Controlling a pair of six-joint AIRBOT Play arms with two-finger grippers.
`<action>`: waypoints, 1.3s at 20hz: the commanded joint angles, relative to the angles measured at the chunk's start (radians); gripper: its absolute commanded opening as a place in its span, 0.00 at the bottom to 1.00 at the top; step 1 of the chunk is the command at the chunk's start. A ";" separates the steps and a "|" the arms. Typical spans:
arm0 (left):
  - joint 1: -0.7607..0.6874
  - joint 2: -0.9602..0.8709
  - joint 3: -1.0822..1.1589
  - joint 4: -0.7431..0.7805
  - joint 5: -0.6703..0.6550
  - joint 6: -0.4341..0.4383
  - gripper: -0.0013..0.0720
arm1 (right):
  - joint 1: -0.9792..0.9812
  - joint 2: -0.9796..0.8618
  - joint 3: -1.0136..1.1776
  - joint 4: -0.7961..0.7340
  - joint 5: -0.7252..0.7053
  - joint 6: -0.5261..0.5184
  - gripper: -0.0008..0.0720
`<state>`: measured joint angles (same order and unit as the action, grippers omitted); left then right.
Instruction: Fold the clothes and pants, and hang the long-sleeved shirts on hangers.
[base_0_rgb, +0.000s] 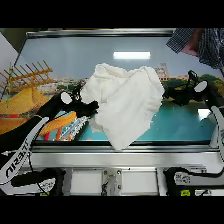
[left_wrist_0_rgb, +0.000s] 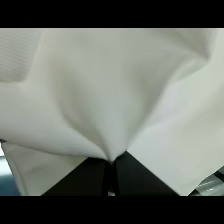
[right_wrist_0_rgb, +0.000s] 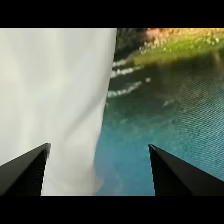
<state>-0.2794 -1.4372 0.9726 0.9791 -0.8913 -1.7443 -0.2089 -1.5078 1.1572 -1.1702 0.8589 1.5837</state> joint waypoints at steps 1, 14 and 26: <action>0.054 0.016 0.006 0.049 -0.044 0.002 0.04 | 0.001 -0.175 0.123 0.039 -0.039 0.028 0.94; 0.172 -0.150 0.439 0.130 -0.089 0.006 0.04 | 0.071 0.040 -0.032 -0.047 0.114 -0.071 0.04; 0.080 -0.333 0.782 0.245 -0.277 0.005 0.61 | 0.210 0.698 -0.534 -0.158 0.153 -0.082 0.75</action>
<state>-0.1802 -1.7931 1.7214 1.1500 -1.1271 -1.7340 -0.0059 -0.8799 0.6037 -1.2793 0.9894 1.5700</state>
